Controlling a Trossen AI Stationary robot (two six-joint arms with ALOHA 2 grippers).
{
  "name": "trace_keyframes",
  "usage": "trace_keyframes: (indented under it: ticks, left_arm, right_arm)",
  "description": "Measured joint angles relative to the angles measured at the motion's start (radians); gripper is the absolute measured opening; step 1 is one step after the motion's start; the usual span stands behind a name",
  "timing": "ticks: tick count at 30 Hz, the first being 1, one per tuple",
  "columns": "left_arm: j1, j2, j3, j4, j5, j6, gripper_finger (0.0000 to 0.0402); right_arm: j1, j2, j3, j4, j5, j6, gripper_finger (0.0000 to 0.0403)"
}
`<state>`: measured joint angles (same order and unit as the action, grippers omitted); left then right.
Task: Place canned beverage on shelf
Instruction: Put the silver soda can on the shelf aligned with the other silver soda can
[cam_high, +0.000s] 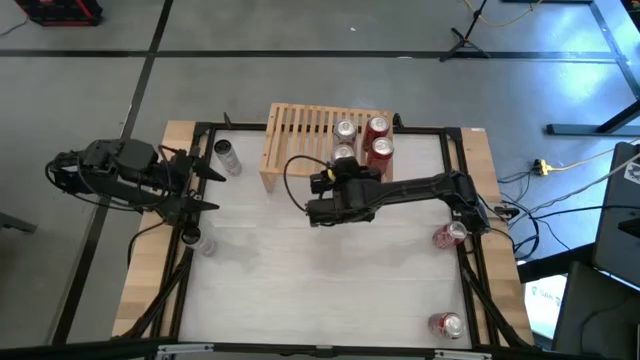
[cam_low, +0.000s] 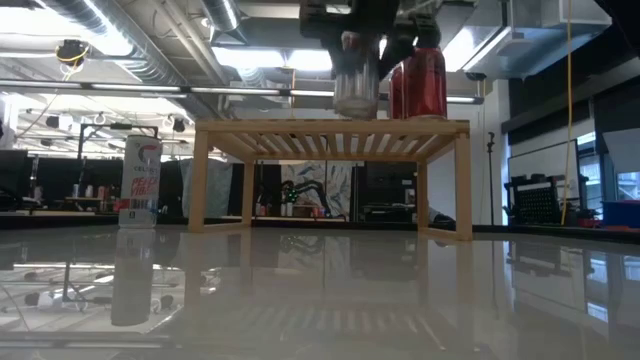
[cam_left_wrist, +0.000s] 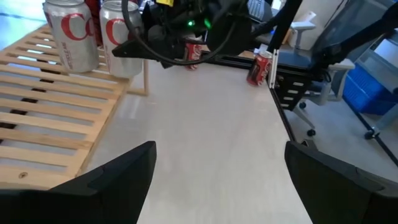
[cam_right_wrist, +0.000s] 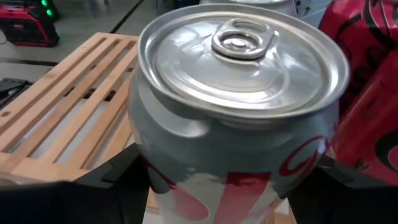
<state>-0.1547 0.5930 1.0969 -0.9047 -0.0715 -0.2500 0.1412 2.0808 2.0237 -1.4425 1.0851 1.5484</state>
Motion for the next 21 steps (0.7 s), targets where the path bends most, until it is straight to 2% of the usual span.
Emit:
trace_keyframes:
  ticks: [16, 21]
  left_arm:
    - [0.0, 0.0, 0.0, 0.0, 0.002, -0.011, 0.0348]
    - [0.0, 0.0, -0.001, 0.0, 0.002, -0.011, 0.0348]
  right_arm:
    - [-0.091, -0.001, -0.006, -0.019, -0.062, -0.01, 0.0273]
    - [-0.09, -0.001, -0.006, -0.02, -0.074, -0.012, 0.0318]
